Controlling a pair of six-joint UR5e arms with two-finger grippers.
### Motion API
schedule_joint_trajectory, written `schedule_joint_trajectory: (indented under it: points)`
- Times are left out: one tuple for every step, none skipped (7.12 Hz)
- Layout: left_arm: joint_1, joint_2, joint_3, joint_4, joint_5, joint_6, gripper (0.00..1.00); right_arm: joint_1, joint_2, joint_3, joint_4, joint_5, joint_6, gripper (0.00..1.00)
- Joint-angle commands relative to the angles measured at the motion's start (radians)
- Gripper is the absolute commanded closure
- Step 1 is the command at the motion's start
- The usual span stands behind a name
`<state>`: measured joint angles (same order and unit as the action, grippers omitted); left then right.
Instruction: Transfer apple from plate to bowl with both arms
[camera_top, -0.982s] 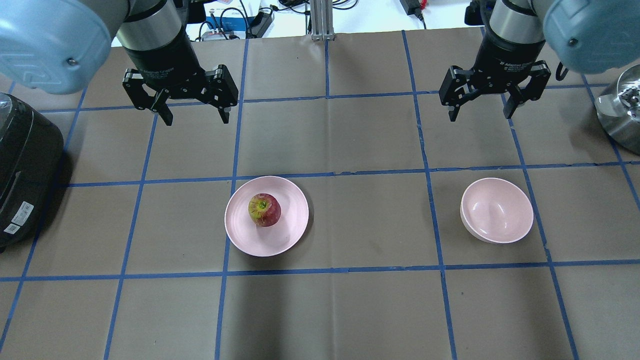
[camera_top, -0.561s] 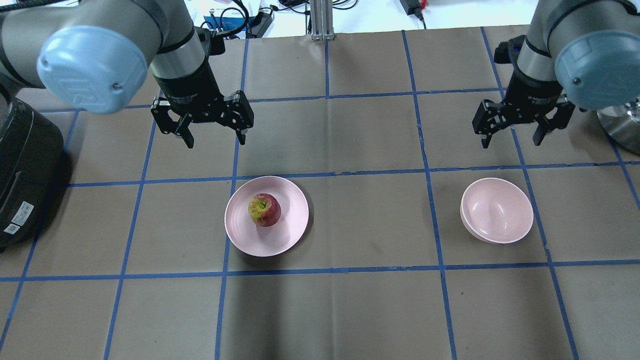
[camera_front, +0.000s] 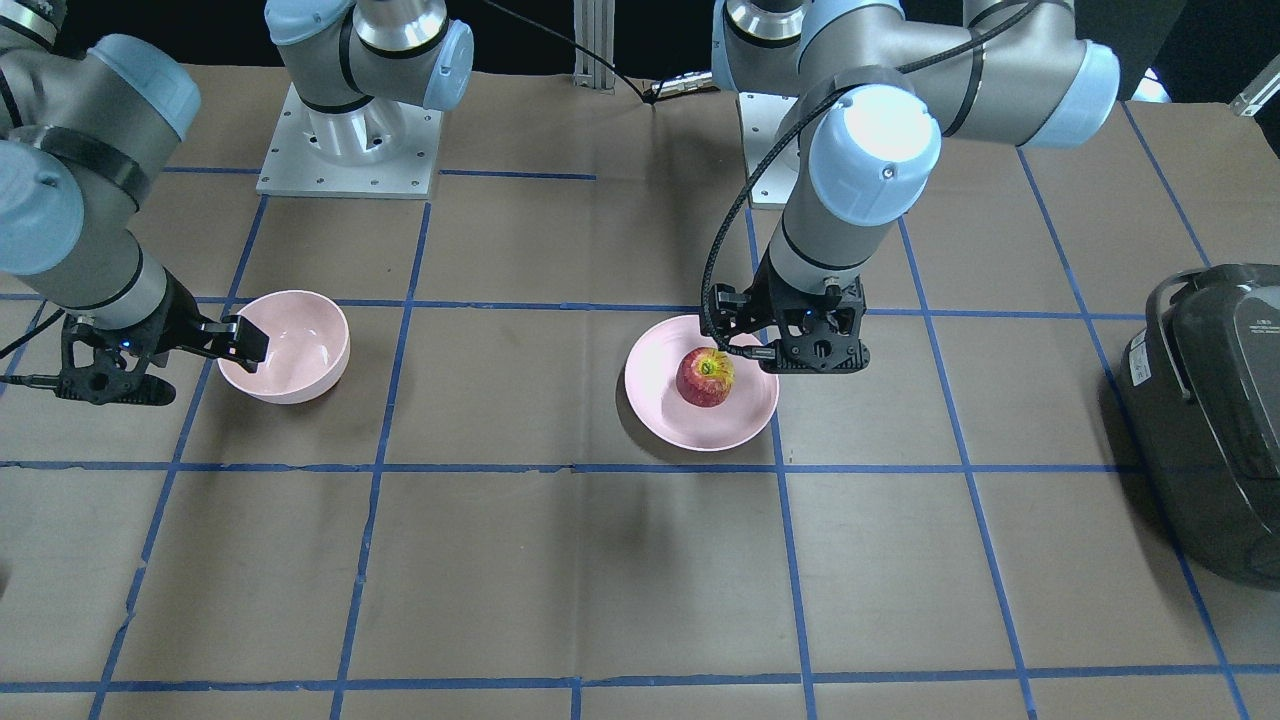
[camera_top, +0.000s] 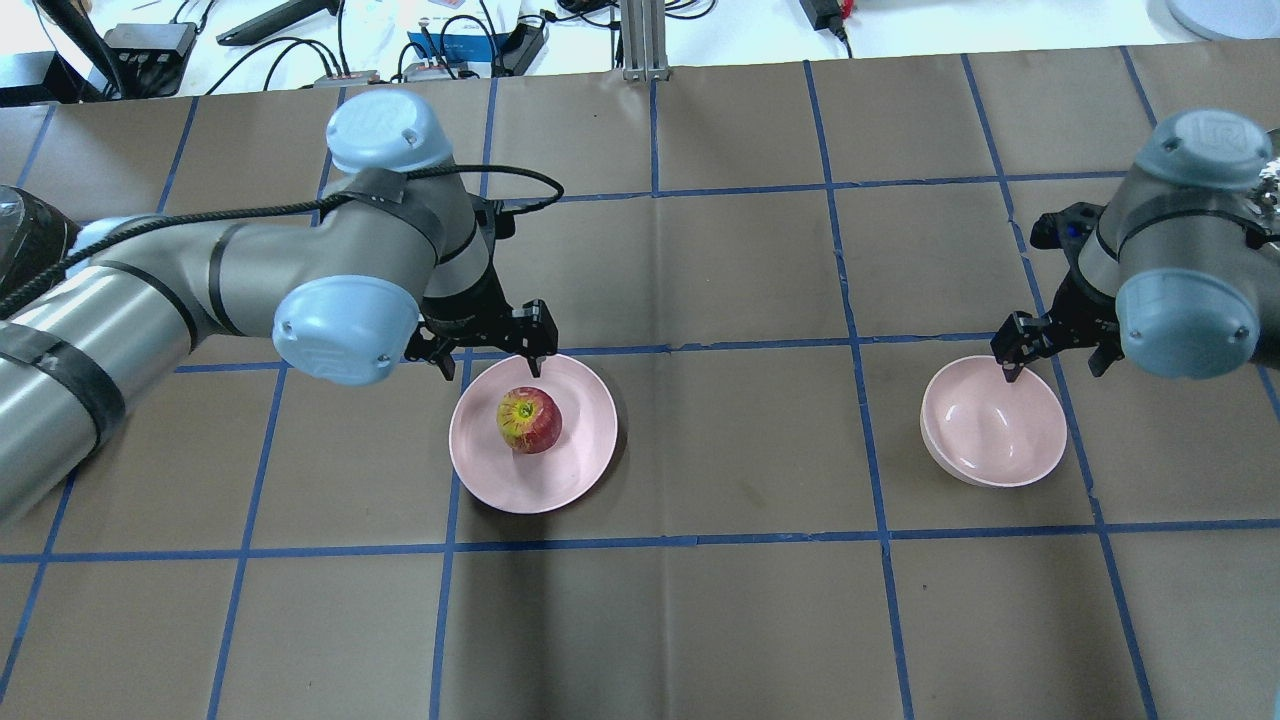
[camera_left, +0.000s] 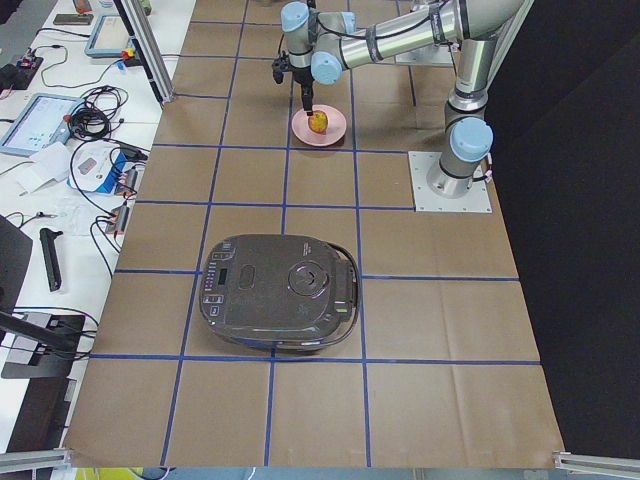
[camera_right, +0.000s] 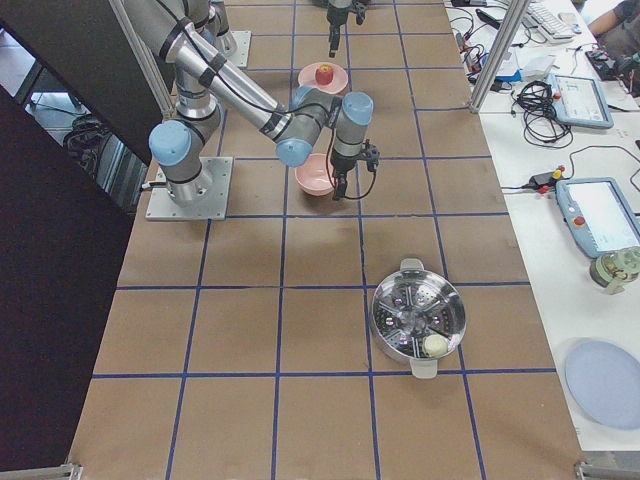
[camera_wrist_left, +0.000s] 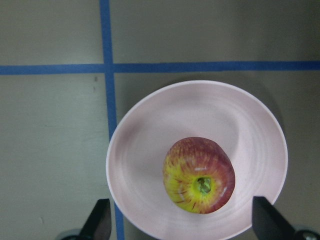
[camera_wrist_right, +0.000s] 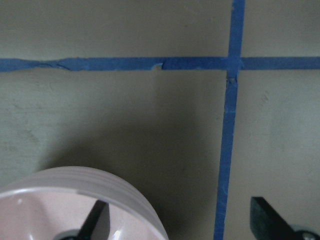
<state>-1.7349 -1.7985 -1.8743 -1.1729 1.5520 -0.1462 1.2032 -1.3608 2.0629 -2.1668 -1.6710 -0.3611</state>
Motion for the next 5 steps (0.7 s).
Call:
schedule_joint_trajectory:
  points:
    - [-0.051,-0.071,-0.023,0.073,0.0,-0.03,0.0,-0.016,0.011,0.055,0.012,0.002,-0.007,0.92]
    - [-0.051,-0.07,-0.026,0.073,0.003,0.009,0.0,-0.016,-0.003,0.039,0.063,0.023,0.01,0.99]
    - [-0.051,-0.079,-0.032,0.071,0.003,0.014,0.0,-0.011,-0.006,0.013,0.07,0.051,0.069,1.0]
    - [-0.051,-0.1,-0.038,0.082,0.003,0.016,0.0,-0.007,-0.011,-0.024,0.123,0.072,0.094,0.99]
    - [-0.051,-0.12,-0.039,0.094,0.008,0.017,0.0,0.002,-0.023,-0.083,0.219,0.144,0.144,0.99]
